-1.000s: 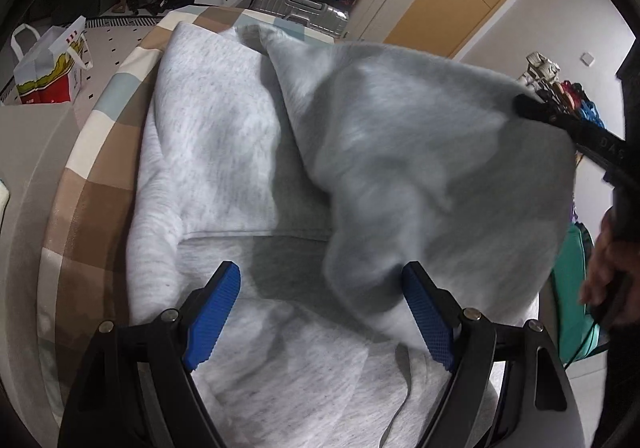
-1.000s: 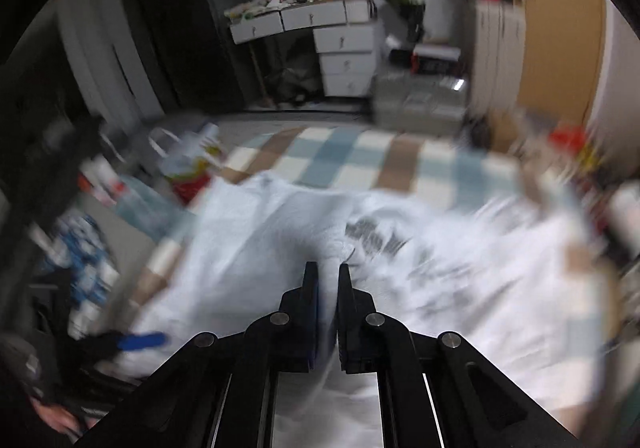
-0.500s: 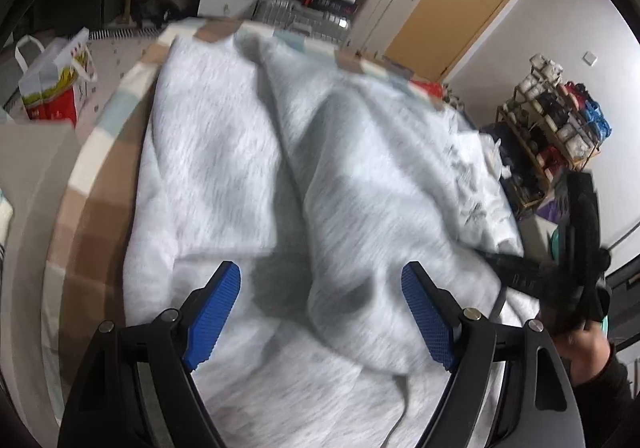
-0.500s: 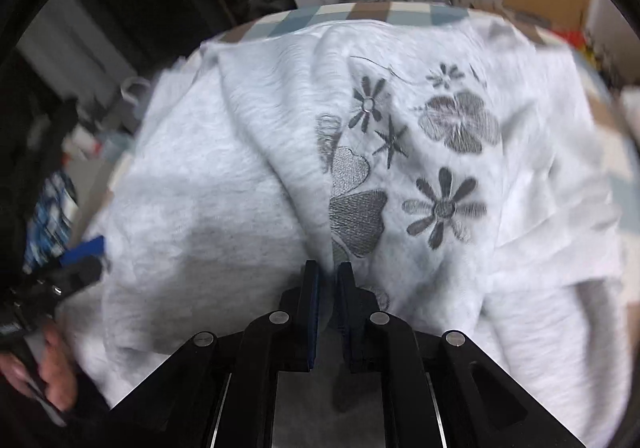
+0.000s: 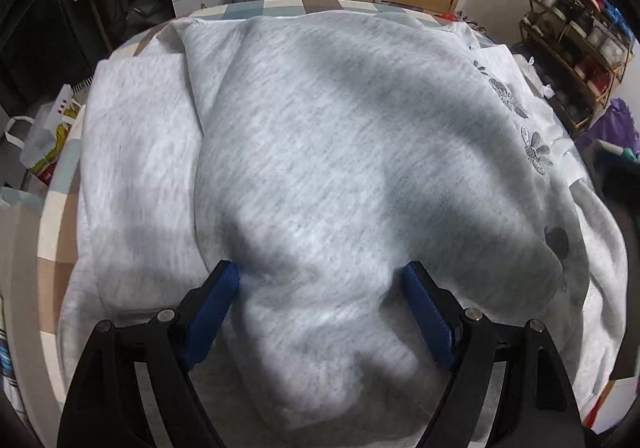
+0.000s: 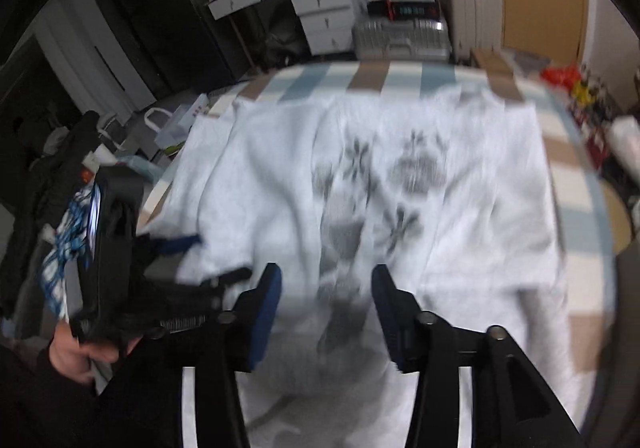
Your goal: Fold large clothes
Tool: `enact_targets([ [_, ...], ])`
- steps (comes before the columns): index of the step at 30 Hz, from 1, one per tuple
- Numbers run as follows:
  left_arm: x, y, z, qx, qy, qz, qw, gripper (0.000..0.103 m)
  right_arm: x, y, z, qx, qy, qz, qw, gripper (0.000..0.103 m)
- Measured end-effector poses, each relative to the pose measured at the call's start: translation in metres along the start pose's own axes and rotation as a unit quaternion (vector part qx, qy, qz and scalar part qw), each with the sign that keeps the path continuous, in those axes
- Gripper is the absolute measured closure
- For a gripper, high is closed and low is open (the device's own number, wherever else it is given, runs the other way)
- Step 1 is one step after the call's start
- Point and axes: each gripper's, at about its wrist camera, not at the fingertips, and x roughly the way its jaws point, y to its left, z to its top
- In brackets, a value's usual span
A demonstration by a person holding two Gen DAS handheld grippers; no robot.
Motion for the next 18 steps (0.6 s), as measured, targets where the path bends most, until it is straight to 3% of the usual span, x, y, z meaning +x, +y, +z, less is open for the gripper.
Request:
enact_targets([
  [1, 0.0, 0.001, -0.001, 0.003, -0.001, -0.003, 1.0, 0.022, 0.004, 0.003, 0.011, -0.003, -0.002, -0.007, 1.0, 0.045],
  [4, -0.003, 0.003, -0.005, 0.013, -0.011, -0.011, 0.9998, 0.022, 0.029, 0.009, 0.032, -0.009, 0.005, -0.022, 1.0, 0.044],
  [9, -0.026, 0.013, -0.009, 0.018, -0.024, -0.051, 0.9983, 0.022, 0.11, 0.011, 0.024, -0.063, 0.113, -0.089, 0.988, 0.042],
  [11, -0.042, 0.023, -0.013, 0.014, -0.045, -0.051, 0.9976, 0.022, 0.103, 0.007, 0.02, -0.06, 0.099, -0.077, 0.99, 0.042],
  [13, -0.061, 0.033, -0.017, 0.012, -0.078, -0.011, 0.9968, 0.021, 0.087, -0.001, 0.019, -0.055, 0.094, -0.054, 0.993, 0.044],
  [15, -0.068, 0.043, -0.019, 0.01, -0.098, 0.018, 0.995, 0.021, 0.058, -0.018, 0.016, -0.043, 0.062, -0.045, 0.996, 0.042],
  [18, -0.039, 0.055, -0.015, -0.021, -0.044, 0.015, 0.9987, 0.021, 0.025, -0.058, 0.01, -0.019, 0.028, -0.085, 0.996, 0.03],
])
